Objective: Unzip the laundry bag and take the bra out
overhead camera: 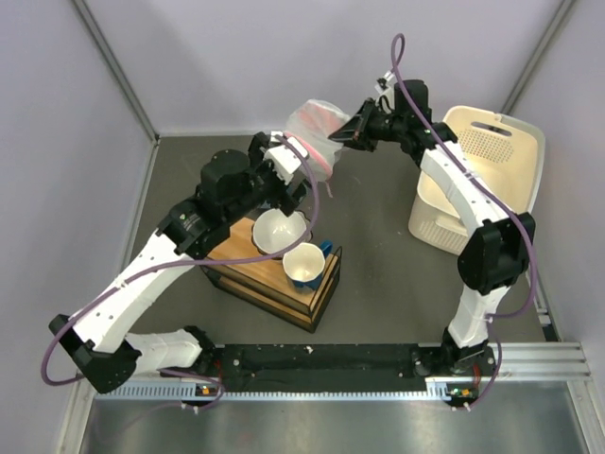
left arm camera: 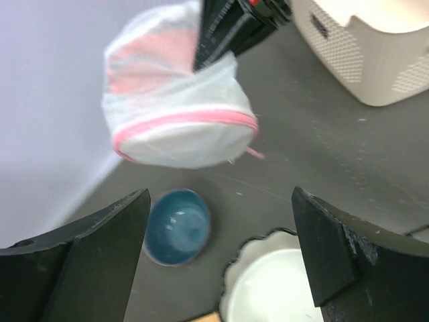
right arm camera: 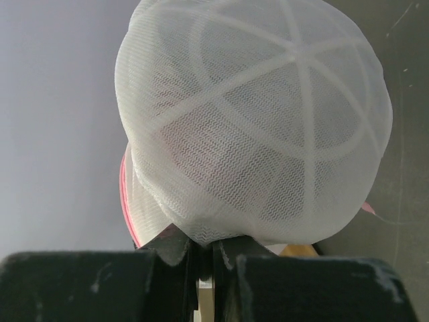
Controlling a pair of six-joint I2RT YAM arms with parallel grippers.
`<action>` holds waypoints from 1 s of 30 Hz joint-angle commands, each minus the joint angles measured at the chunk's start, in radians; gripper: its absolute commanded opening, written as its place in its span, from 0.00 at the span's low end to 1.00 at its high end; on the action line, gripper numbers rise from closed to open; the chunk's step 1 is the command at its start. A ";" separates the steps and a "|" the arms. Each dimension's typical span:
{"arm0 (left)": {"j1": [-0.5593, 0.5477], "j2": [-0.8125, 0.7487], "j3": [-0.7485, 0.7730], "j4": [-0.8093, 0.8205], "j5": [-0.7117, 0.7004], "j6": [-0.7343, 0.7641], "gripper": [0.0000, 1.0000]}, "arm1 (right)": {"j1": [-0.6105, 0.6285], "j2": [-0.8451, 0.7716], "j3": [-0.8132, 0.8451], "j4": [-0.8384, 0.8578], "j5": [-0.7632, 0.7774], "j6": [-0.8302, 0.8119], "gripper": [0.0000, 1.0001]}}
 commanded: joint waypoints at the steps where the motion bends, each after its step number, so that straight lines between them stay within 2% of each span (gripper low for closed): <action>1: -0.006 -0.003 -0.068 0.200 -0.095 0.295 0.92 | -0.003 -0.028 -0.005 0.108 -0.078 0.057 0.00; 5: -0.005 -0.048 -0.165 0.343 -0.058 0.471 0.94 | -0.003 -0.040 -0.029 0.129 -0.095 0.058 0.00; 6: 0.006 -0.046 -0.164 0.343 -0.050 0.494 0.94 | -0.003 -0.042 -0.029 0.131 -0.104 0.058 0.00; 9: 0.072 -0.042 -0.139 0.277 0.107 0.541 0.96 | -0.003 -0.039 -0.022 0.131 -0.120 0.055 0.00; 11: 0.115 -0.034 -0.108 0.222 0.241 0.537 0.96 | -0.003 -0.051 -0.027 0.131 -0.102 0.044 0.00; 16: 0.187 0.009 -0.029 0.148 0.312 0.534 0.97 | -0.003 -0.066 -0.032 0.128 -0.091 0.032 0.00; 17: 0.196 0.033 -0.010 0.091 0.347 0.538 0.96 | -0.003 -0.068 -0.032 0.128 -0.092 0.030 0.00; 21: 0.260 0.088 0.056 0.032 0.524 0.485 0.96 | -0.003 -0.076 -0.048 0.122 -0.079 0.021 0.00; 26: 0.270 0.171 0.131 -0.028 0.574 0.471 0.99 | -0.003 -0.088 -0.061 0.123 -0.086 0.020 0.00; 30: 0.270 0.236 0.182 -0.090 0.591 0.454 0.97 | -0.003 -0.094 -0.059 0.121 -0.095 0.021 0.00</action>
